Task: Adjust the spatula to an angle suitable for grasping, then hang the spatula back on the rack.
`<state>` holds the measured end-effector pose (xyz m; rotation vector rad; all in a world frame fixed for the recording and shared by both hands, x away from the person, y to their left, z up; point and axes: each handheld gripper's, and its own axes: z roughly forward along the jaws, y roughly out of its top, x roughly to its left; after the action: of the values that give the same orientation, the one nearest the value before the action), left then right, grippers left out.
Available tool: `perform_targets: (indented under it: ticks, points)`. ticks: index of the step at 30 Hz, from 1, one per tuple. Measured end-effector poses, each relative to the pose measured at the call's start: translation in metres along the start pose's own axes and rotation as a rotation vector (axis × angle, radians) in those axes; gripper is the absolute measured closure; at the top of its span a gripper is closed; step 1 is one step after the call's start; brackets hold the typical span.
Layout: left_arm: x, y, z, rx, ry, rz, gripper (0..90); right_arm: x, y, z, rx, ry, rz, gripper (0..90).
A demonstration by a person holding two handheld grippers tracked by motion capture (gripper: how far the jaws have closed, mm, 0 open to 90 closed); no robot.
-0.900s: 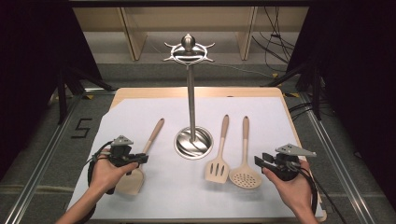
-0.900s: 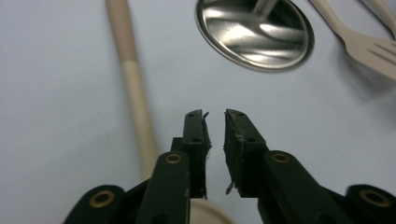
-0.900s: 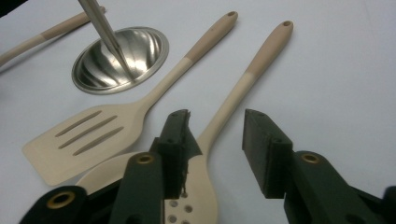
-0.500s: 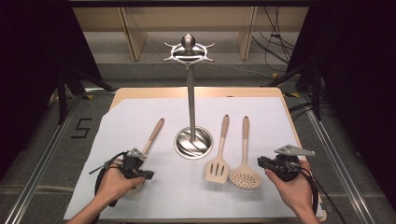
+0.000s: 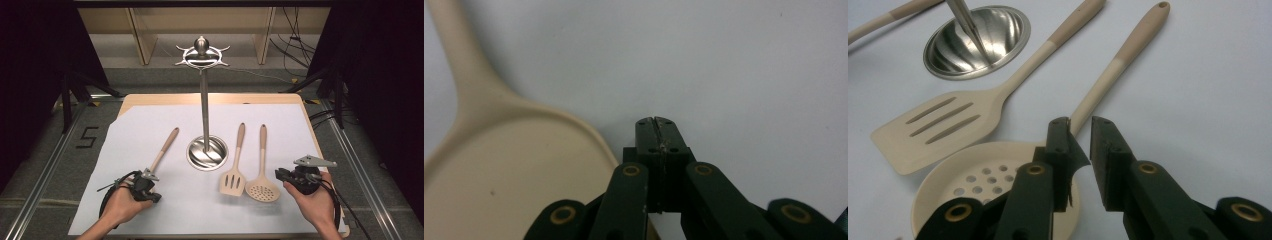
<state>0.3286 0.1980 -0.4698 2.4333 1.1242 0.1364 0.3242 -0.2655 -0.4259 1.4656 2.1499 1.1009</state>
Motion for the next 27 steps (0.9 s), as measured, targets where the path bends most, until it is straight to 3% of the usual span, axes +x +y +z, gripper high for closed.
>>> perform_targets:
  ticks: [2, 3, 4, 5, 7, 8, 9, 10, 11, 12, 13, 14, 16, 17, 20, 22, 23, 27]
  points:
    - [0.002, -0.002, -0.002, 0.001, -0.002, -0.008, 89.3, -0.002, 0.0, -0.001, 0.0, -0.016, -0.026, 78.7]
    - [0.004, -0.003, -0.003, 0.005, -0.011, -0.015, 89.3, 0.0, 0.0, 0.0, -0.003, 0.001, 0.01, 78.6]
    - [0.005, -0.004, -0.005, -0.002, -0.008, -0.027, 89.3, -0.003, 0.0, 0.0, -0.009, -0.017, -0.026, 78.4]
    - [0.006, -0.005, -0.007, -0.022, -0.011, -0.032, 88.9, -0.001, 0.0, -0.001, 0.005, -0.004, 0.024, 77.9]
    - [0.006, -0.005, -0.009, -0.031, -0.016, -0.035, 84.2, -0.003, 0.0, -0.003, 0.003, -0.015, 0.015, 76.8]
    - [0.005, -0.002, -0.016, -0.068, -0.022, -0.036, 82.1, -0.003, 0.0, -0.001, -0.013, -0.005, 0.031, 76.4]
    - [0.006, 0.001, -0.02, -0.089, -0.028, -0.035, 80.3, -0.007, 0.0, -0.002, -0.017, -0.021, -0.012, 76.0]
    - [0.006, 0.001, -0.02, -0.089, -0.028, -0.035, 77.7, -0.007, 0.0, -0.002, -0.017, -0.021, -0.012, 76.0]
    - [0.007, 0.006, -0.028, -0.159, -0.024, -0.037, 74.5, -0.007, -0.001, -0.004, 0.001, -0.016, 0.022, 75.3]
    - [0.007, 0.006, -0.028, -0.159, -0.024, -0.037, 71.4, -0.009, -0.001, -0.003, -0.016, -0.018, -0.003, 74.8]
    - [0.01, 0.01, -0.031, -0.195, -0.007, -0.033, 67.5, -0.007, -0.002, -0.003, -0.005, -0.009, 0.036, 74.4]
    - [0.019, 0.019, -0.037, -0.234, 0.025, -0.022, 62.5, -0.007, -0.002, -0.003, -0.002, -0.009, 0.045, 74.1]
    - [0.024, 0.023, -0.038, -0.238, 0.04, -0.021, 54.6, -0.007, -0.002, -0.005, 0.008, -0.02, 0.041, 73.9]
    - [0.028, 0.027, -0.039, -0.246, 0.057, -0.032, 54.6, -0.009, -0.002, -0.004, -0.009, -0.01, 0.012, 73.7]
    - [0.039, 0.037, -0.041, -0.245, 0.102, -0.006, 49.9, -0.006, 0.001, -0.004, -0.006, -0.021, 0.003, 73.1]
    - [0.044, 0.042, -0.041, -0.237, 0.106, -0.001, 48.6, -0.004, 0.003, -0.002, -0.005, -0.001, 0.003, 72.5]
    - [0.048, 0.048, -0.037, -0.214, 0.09, -0.029, 47.9, -0.003, 0.003, -0.002, 0.003, -0.017, -0.012, 72.3]
    - [0.057, 0.06, -0.026, -0.121, 0.067, -0.01, 48.0, -0.005, 0.005, 0.0, -0.003, -0.003, -0.009, 72.2]
